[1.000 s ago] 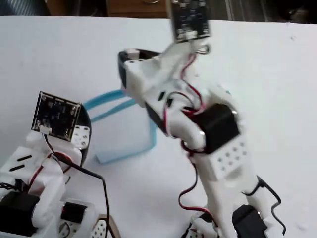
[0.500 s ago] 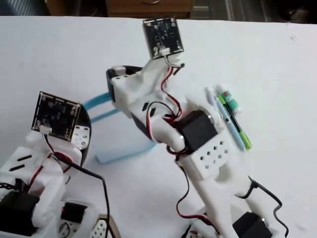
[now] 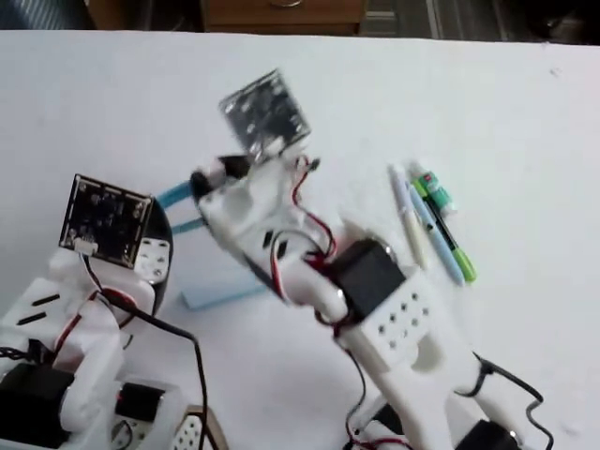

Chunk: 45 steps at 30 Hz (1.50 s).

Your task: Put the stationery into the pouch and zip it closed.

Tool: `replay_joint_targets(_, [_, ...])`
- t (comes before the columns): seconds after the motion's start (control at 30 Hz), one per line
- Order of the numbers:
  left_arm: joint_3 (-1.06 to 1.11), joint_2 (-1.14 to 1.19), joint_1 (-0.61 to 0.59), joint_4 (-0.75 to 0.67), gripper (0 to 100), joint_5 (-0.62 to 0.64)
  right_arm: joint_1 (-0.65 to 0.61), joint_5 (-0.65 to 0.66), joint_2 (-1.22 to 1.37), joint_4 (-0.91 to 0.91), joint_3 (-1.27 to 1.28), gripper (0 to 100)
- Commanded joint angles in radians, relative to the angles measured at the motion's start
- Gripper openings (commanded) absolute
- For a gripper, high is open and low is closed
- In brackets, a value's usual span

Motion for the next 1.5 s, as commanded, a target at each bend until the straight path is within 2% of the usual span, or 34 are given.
replay_joint_targets(0.0, [0.011, 0.008, 0.013, 0.017, 2, -0.011, -0.024, 0.031, -0.05, 0.008, 0.003, 18.7])
replay_joint_targets(0.07, [0.011, 0.008, 0.013, 0.017, 2, -0.011, -0.024, 0.034, -0.053, 0.008, 0.002, 22.8])
replay_joint_targets(0.33, [0.011, 0.008, 0.013, 0.017, 2, -0.011, 0.077, 0.035, -0.061, 0.019, -0.072, 23.0])
replay_joint_targets(0.6, [0.011, 0.008, 0.013, 0.017, 2, -0.011, 0.544, 0.057, -0.001, 0.008, -0.18, 23.0])
replay_joint_targets(0.7, [0.011, 0.008, 0.013, 0.017, 2, -0.011, 0.671, 0.207, 0.091, 0.012, -0.187, 22.9])
replay_joint_targets(0.8, [0.008, 0.008, 0.013, 0.017, 2, -0.009, 0.748, 0.342, 0.22, 0.036, -0.187, 22.9])
replay_joint_targets(1.03, [0.009, 0.008, 0.013, 0.02, 2, -0.009, 0.792, 0.565, 0.556, 0.191, -0.189, 22.9])
replay_joint_targets(1.23, [0.009, 0.004, 0.013, 0.023, 2, -0.009, 0.796, 0.585, 0.848, 0.186, -0.292, 23.0])
replay_joint_targets(1.47, [0.009, 0.007, 0.013, 0.025, 2, -0.009, 0.792, 0.578, 1.241, 0.245, -0.681, 23.0])
